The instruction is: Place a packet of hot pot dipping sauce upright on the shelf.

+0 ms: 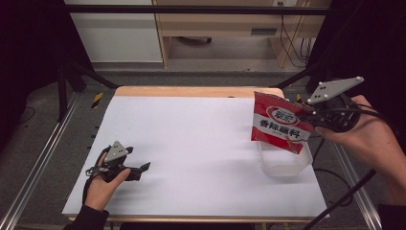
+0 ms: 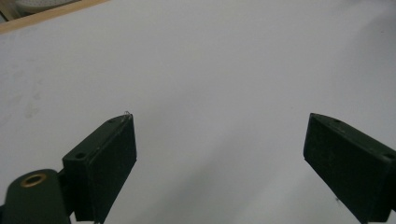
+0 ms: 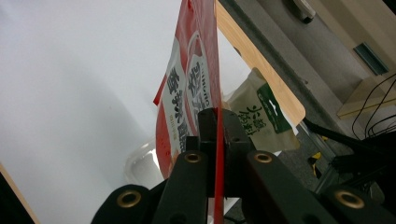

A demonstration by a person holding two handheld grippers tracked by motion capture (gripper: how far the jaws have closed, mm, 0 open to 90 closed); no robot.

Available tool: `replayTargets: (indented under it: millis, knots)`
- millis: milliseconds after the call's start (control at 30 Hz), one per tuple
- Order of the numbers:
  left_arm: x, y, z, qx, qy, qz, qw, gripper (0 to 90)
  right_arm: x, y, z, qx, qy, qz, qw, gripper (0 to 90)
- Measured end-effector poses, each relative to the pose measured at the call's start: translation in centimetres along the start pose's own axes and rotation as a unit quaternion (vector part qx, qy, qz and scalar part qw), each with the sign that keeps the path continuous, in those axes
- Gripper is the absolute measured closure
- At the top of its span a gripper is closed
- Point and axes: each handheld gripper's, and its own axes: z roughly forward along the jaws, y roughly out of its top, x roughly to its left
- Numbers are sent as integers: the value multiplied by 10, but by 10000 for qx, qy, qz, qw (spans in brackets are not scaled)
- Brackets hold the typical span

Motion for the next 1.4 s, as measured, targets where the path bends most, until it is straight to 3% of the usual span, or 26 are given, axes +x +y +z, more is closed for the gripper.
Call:
replayTargets:
  millis: [767, 1167, 1400]
  knots:
    - [-1, 0, 1, 61, -9, 48, 10000, 94, -18, -42, 14, 124, 51, 422, 9990, 899]
    - [-2, 0, 2, 88, -32, 75, 9999, 95, -13, -48, 22, 130, 146, 417, 9989, 898]
    - [-3, 0, 3, 98, -39, 95, 9999, 94, -14, -53, 33, 137, 148, 530, 9984, 898]
